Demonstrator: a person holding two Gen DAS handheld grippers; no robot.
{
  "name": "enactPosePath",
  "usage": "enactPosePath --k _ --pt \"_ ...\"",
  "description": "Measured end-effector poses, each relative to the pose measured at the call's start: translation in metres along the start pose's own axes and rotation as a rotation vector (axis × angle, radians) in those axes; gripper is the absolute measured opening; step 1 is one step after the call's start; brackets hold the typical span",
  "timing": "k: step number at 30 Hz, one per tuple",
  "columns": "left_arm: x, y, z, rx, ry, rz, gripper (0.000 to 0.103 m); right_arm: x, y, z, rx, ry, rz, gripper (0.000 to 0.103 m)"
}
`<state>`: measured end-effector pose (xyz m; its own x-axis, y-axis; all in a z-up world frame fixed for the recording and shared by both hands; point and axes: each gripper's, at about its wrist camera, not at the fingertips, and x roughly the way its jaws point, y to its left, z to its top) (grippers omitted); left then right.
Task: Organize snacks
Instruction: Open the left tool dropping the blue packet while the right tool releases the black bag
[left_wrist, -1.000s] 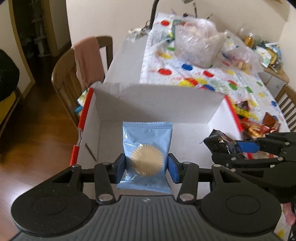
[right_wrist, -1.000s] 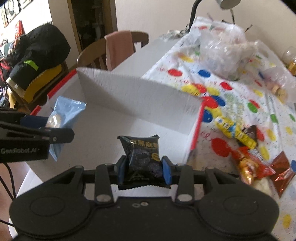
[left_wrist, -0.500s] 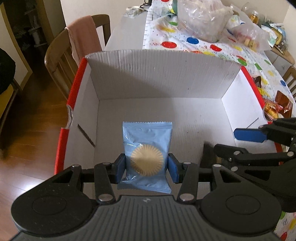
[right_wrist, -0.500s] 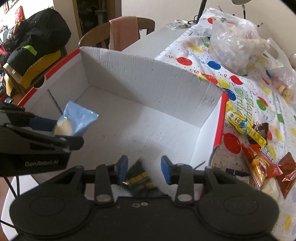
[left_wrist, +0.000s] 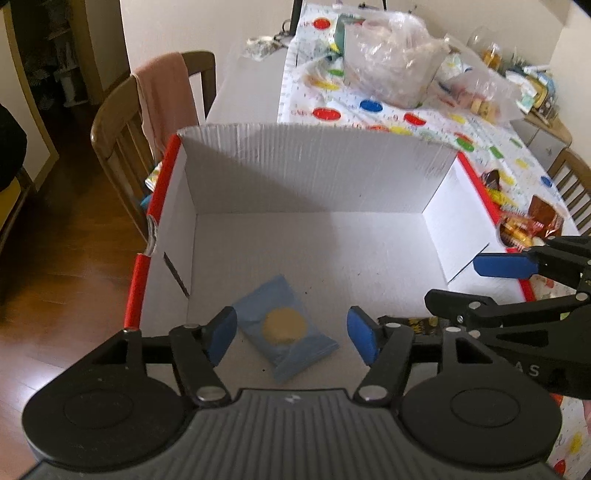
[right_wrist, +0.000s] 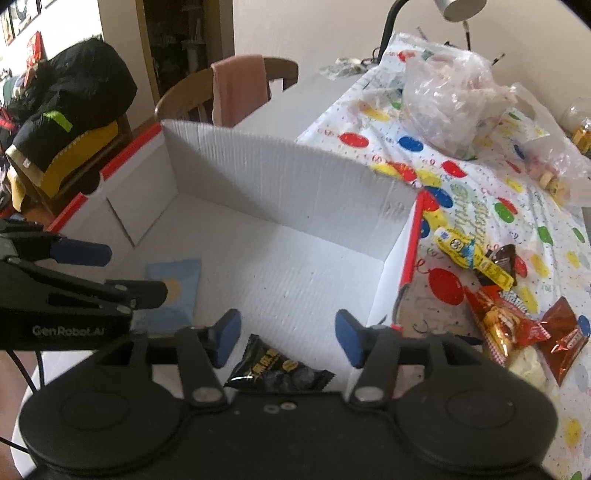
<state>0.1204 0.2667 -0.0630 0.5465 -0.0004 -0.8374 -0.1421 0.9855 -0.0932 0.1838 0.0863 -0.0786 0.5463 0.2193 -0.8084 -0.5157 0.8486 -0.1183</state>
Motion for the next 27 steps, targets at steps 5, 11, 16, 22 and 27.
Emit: enactPosePath --k 5,11,16,22,27 --pt "-0.017 -0.006 -0.005 -0.001 -0.045 -0.013 0.067 -0.02 -0.003 -0.001 0.01 -0.042 0.006 0.068" --pt "-0.039 -0.018 -0.008 -0.006 -0.108 -0.037 0.07 -0.047 -0.012 -0.007 0.025 -0.094 -0.001 0.076" --pt "-0.059 -0.034 -0.01 -0.001 -0.174 -0.051 0.077 -0.074 -0.026 -0.017 0.048 -0.148 0.002 0.082" --pt "-0.077 -0.062 -0.016 0.01 -0.228 -0.056 0.082 -0.102 -0.047 -0.032 0.059 -0.2 0.018 0.088" --pt "-0.083 -0.094 -0.023 0.024 -0.243 -0.065 0.082 -0.12 -0.071 -0.05 0.074 -0.221 0.03 0.092"
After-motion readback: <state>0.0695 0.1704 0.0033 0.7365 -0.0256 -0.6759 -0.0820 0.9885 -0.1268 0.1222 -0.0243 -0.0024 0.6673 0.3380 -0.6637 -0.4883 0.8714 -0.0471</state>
